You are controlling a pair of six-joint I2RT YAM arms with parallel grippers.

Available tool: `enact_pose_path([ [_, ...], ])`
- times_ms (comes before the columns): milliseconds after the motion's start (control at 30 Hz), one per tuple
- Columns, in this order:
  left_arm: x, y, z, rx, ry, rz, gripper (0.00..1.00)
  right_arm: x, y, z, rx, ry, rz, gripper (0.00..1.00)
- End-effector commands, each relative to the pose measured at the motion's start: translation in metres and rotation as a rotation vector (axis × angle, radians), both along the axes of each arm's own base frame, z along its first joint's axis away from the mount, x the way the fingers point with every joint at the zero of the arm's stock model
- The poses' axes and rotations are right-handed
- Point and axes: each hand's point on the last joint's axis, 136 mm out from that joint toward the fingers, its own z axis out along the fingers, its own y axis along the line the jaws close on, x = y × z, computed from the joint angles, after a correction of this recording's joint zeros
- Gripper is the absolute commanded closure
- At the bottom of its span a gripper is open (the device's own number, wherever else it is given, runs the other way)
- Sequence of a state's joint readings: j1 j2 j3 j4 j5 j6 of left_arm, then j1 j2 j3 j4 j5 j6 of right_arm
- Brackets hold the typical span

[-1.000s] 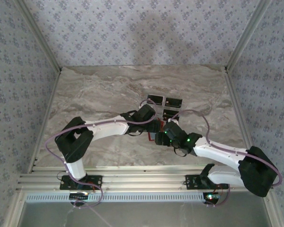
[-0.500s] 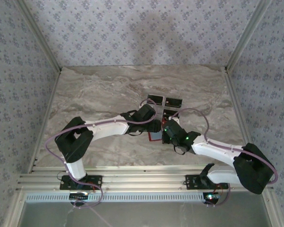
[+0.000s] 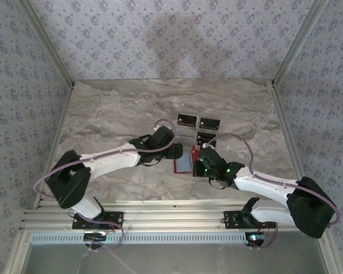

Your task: Put the credit cards into the card holder

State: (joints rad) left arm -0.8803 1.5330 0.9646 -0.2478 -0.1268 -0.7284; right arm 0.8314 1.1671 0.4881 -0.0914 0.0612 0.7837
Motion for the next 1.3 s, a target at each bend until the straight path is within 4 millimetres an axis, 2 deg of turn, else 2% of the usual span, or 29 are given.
enact_pose_path([
  [0, -0.003, 0.034, -0.003, 0.036, 0.001, 0.072, 0.2, -0.006, 0.026, 0.011, 0.15, 0.023, 0.013, 1.0],
  [133, -0.01, 0.056, -0.011, 0.047, 0.014, 0.098, 0.2, -0.004, 0.042, 0.013, 0.227, 0.044, 0.0, 1.0],
  [300, -0.019, 0.06, -0.024, 0.044, 0.043, 0.09, 0.19, -0.003, 0.03, -0.006, 0.214, 0.086, -0.084, 1.0],
  [467, -0.022, 0.054, -0.034, 0.012, 0.065, 0.076, 0.19, -0.008, 0.006, -0.029, 0.139, 0.136, -0.175, 1.0],
  [667, -0.02, 0.036, -0.041, -0.037, 0.093, 0.041, 0.2, -0.013, -0.02, -0.049, 0.069, 0.187, -0.271, 1.0],
  [933, -0.014, 0.015, -0.043, -0.094, 0.105, 0.018, 0.22, -0.013, -0.025, -0.052, 0.059, 0.19, -0.284, 1.0],
  [1267, -0.01, 0.013, -0.03, -0.126, 0.056, 0.042, 0.22, -0.012, -0.026, -0.052, 0.057, 0.188, -0.282, 1.0],
])
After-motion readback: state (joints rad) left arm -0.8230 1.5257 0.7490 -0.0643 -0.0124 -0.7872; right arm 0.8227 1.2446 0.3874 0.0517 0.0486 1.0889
